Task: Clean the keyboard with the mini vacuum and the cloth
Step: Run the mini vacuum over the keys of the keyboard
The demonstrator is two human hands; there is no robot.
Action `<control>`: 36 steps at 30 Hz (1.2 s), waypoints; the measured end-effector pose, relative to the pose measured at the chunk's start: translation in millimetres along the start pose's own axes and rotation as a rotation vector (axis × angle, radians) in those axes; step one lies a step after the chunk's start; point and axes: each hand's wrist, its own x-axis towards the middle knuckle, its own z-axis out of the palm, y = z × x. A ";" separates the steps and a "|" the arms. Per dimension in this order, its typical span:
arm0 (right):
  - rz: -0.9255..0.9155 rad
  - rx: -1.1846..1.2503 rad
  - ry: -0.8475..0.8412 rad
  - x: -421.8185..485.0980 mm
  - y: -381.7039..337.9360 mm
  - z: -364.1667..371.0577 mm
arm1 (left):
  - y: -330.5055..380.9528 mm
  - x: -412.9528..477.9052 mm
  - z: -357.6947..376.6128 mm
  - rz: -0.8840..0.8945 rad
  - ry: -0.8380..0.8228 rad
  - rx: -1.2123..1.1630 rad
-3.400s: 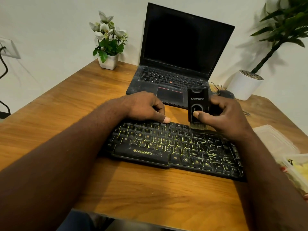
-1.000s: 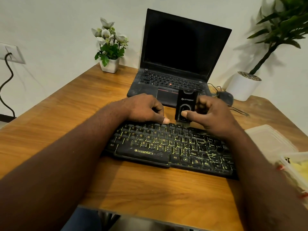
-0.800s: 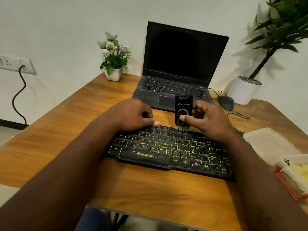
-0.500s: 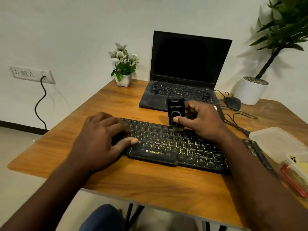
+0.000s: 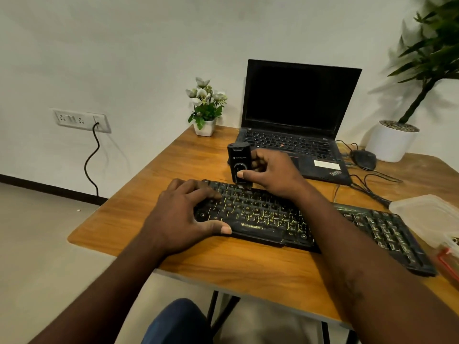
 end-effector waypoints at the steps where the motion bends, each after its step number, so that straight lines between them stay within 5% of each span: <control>1: 0.008 -0.005 0.005 -1.3 3.6 -5.0 | 0.0 -0.1 0.5 0.000 0.004 0.002; 7: 0.082 -0.021 0.059 -15.9 27.8 -30.3 | -0.8 1.4 1.6 0.003 -0.008 0.006; 23: -0.081 -0.146 0.098 -9.8 9.8 -1.2 | 2.1 1.8 1.9 -0.009 -0.002 0.005; 36: 0.025 -0.223 0.205 -11.8 18.8 -13.1 | 2.8 -0.5 1.8 0.049 0.012 0.048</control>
